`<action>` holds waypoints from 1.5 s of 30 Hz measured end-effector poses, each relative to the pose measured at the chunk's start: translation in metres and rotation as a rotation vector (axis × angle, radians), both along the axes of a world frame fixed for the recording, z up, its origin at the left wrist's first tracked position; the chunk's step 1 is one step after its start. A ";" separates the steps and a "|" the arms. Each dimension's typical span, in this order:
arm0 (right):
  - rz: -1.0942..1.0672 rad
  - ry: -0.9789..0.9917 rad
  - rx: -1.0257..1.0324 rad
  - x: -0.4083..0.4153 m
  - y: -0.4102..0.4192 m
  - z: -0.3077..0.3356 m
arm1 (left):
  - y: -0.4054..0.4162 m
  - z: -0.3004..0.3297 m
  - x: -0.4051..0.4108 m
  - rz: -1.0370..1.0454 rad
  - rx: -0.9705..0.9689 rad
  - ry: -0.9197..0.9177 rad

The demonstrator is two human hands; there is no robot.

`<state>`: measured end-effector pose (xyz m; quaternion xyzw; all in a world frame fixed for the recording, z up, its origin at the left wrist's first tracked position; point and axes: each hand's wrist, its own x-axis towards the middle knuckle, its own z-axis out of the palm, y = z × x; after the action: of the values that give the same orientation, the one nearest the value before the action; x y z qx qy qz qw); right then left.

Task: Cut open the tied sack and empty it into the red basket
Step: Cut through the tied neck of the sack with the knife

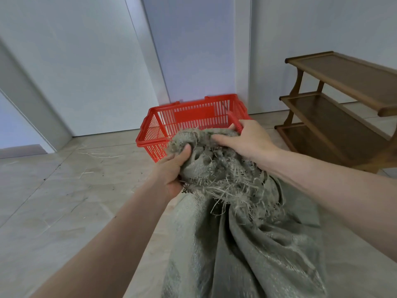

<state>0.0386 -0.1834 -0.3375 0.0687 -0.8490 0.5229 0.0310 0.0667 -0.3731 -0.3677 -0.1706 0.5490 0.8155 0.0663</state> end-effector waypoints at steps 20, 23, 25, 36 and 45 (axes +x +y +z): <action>0.062 0.006 -0.250 -0.004 0.008 0.023 | 0.019 0.020 0.005 0.291 -0.143 0.317; 0.186 0.052 -0.119 0.003 -0.003 0.039 | 0.025 0.021 0.006 0.281 -0.169 0.373; 0.215 0.015 0.030 0.009 -0.013 0.035 | 0.031 0.023 0.007 0.257 -0.176 0.403; -0.051 -0.173 -0.432 -0.008 -0.005 0.022 | 0.013 0.024 0.008 0.070 -0.276 0.612; -0.089 -0.217 -0.381 -0.004 0.001 0.009 | 0.004 0.017 0.007 -0.135 -0.455 0.540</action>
<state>0.0349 -0.1824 -0.3283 -0.0327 -0.7355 0.6762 -0.0251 0.0735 -0.3690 -0.3503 0.0775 0.7244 0.6817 -0.0672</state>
